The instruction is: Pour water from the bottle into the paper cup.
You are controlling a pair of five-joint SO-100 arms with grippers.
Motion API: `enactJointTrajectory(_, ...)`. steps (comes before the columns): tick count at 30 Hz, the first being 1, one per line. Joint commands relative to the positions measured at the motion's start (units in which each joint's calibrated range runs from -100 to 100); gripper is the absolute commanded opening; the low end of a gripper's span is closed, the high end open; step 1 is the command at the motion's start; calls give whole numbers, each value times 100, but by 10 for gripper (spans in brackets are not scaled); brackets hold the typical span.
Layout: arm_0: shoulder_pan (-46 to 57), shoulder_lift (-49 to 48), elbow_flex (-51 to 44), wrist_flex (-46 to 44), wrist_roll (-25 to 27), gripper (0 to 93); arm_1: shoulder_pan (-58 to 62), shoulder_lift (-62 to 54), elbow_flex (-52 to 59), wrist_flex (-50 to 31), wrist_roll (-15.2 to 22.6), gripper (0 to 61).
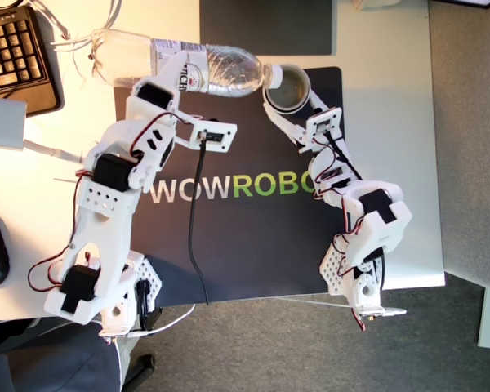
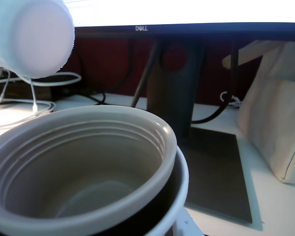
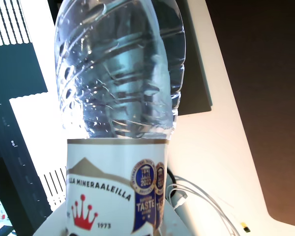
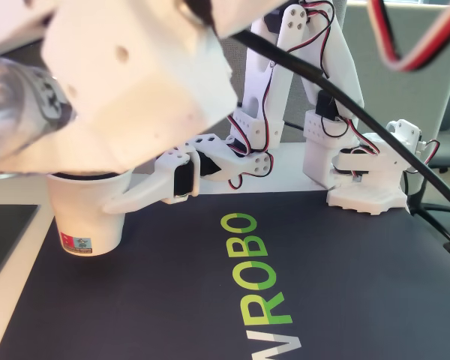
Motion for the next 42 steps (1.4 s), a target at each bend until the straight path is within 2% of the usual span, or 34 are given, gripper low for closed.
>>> enactJointTrajectory(1,-35,-546,-292,-20,-88,0,-58,-733,-48,13,-10,2)
enactJointTrajectory(24,-61,-441,-274,-61,-366,0,-536,-767,406,-158,0,1)
enactJointTrajectory(42,-61,-485,-192,-61,-469,0,-476,-1171,561,-134,-15,1)
